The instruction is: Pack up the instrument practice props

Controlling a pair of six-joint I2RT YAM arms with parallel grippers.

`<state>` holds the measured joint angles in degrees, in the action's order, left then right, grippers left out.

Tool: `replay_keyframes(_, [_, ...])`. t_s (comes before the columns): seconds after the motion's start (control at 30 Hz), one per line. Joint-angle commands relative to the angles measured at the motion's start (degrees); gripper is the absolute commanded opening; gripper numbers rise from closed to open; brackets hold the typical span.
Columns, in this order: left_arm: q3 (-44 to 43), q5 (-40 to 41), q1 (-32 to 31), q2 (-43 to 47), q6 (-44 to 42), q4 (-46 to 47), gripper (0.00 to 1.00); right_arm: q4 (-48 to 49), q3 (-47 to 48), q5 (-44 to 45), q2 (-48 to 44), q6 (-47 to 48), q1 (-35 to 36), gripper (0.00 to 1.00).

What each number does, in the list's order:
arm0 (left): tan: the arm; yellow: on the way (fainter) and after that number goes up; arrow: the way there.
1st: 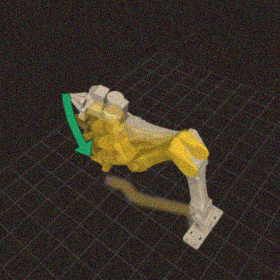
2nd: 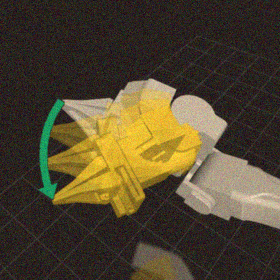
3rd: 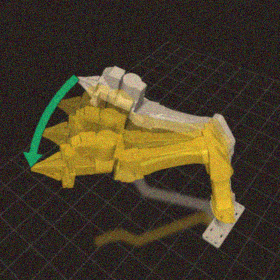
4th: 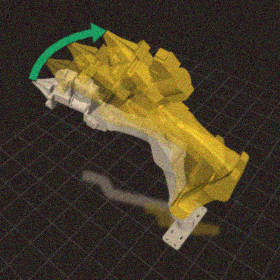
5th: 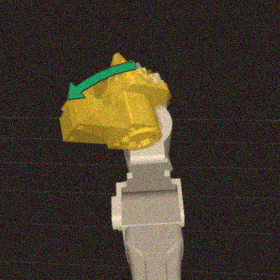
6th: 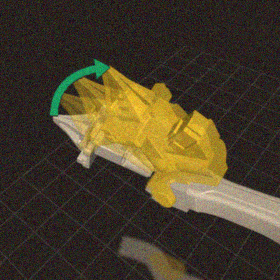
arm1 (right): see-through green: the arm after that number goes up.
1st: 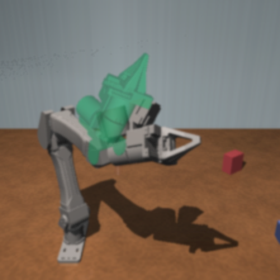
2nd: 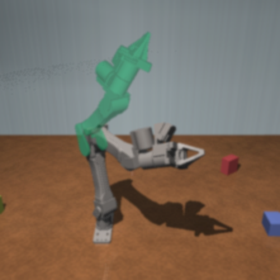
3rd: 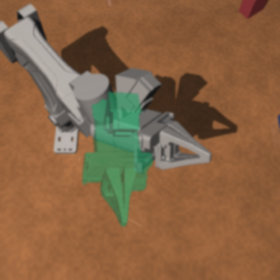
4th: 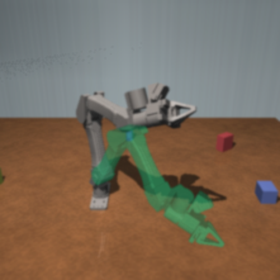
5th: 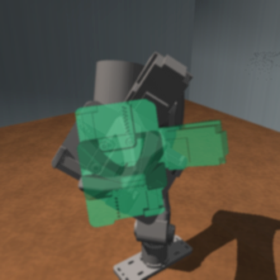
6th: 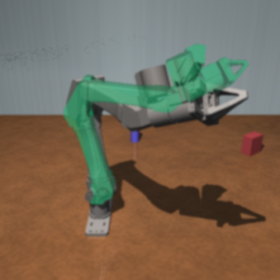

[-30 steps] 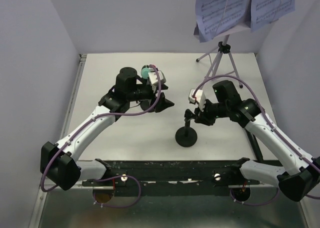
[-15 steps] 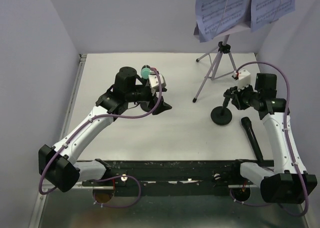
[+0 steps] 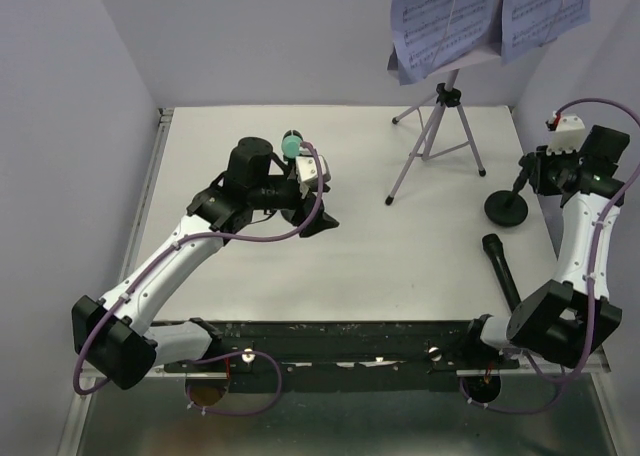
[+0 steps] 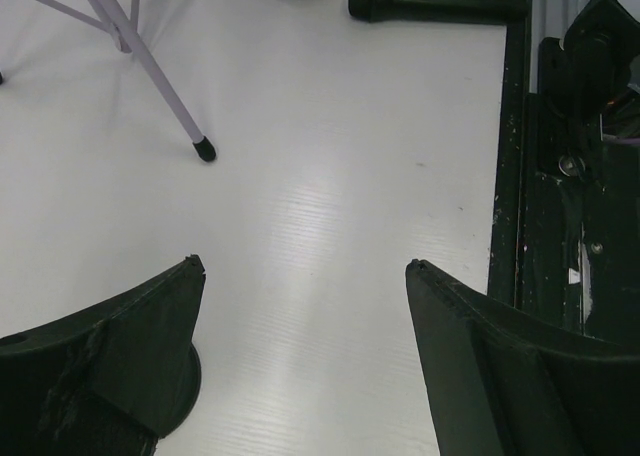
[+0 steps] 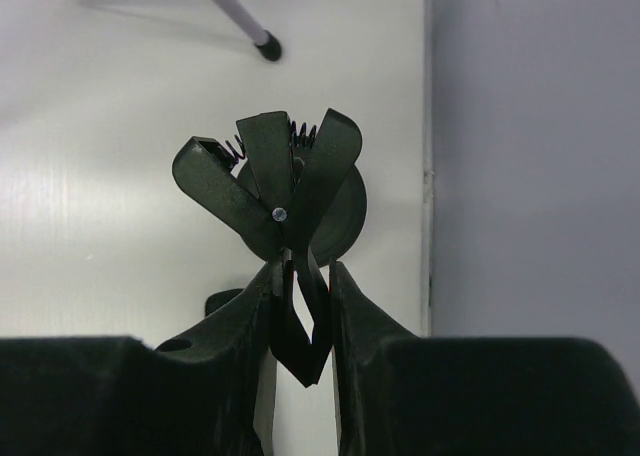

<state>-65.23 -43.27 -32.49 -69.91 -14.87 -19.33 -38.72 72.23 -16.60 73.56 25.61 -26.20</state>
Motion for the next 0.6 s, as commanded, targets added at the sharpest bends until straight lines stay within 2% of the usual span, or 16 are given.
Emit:
replay_keyframes(0.0, [-0.6, -2.0, -0.2, 2.2, -1.4, -3.5, 0.92, 2.8, 5.2, -2.8, 4.2, 2.4, -4.6, 0.0])
replay_keyframes(0.27, [-0.2, -2.0, -0.3, 1.9, -0.3, -2.3, 0.92, 0.5, 6.5, -3.3, 7.9, 9.1, -7.6, 0.0])
replay_keyframes(0.5, [-1.5, -2.4, -0.2, 0.1, -0.4, -2.0, 0.91, 0.1, 4.7, -4.8, 8.3, 8.7, -7.8, 0.0])
replay_keyframes(0.57, [-1.5, -2.7, -0.2, 0.2, 0.0, -1.6, 0.91, 0.3, 3.8, -4.9, 8.4, 8.7, -7.8, 0.05])
